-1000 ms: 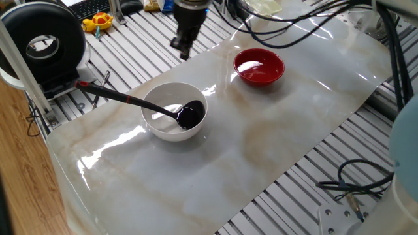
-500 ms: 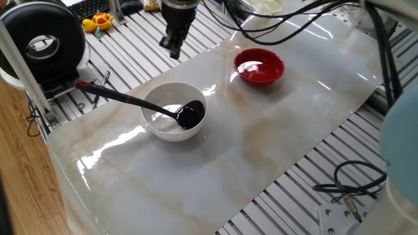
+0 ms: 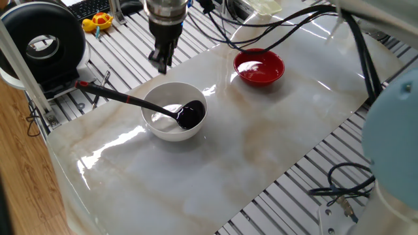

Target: Scoop water with a large spoon from one bowl to another

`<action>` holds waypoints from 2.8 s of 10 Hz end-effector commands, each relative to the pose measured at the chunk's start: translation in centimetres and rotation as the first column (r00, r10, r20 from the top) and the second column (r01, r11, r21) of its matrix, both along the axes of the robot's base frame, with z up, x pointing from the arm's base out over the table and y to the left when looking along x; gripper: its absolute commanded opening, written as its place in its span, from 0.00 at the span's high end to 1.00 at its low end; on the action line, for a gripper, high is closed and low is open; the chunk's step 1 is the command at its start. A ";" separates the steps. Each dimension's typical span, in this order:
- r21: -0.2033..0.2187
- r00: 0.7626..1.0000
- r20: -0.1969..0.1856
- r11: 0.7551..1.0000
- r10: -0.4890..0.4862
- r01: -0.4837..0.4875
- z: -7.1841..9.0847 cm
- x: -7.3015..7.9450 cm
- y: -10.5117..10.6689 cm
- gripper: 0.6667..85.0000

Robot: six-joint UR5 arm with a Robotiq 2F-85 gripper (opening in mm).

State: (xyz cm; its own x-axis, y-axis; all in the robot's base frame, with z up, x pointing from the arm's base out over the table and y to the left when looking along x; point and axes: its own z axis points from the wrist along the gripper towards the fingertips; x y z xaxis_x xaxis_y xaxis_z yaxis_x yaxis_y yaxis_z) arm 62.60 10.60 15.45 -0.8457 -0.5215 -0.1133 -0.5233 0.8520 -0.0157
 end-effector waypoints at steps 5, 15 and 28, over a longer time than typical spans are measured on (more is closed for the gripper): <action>0.037 1.000 -0.006 0.999 -0.004 0.005 -1.4 2.1 7.3 0.42; 0.074 0.994 0.017 0.991 0.112 -0.113 -2.4 2.9 11.7 0.45; 0.078 0.984 0.091 0.984 0.152 -0.159 -4.2 5.0 13.1 0.42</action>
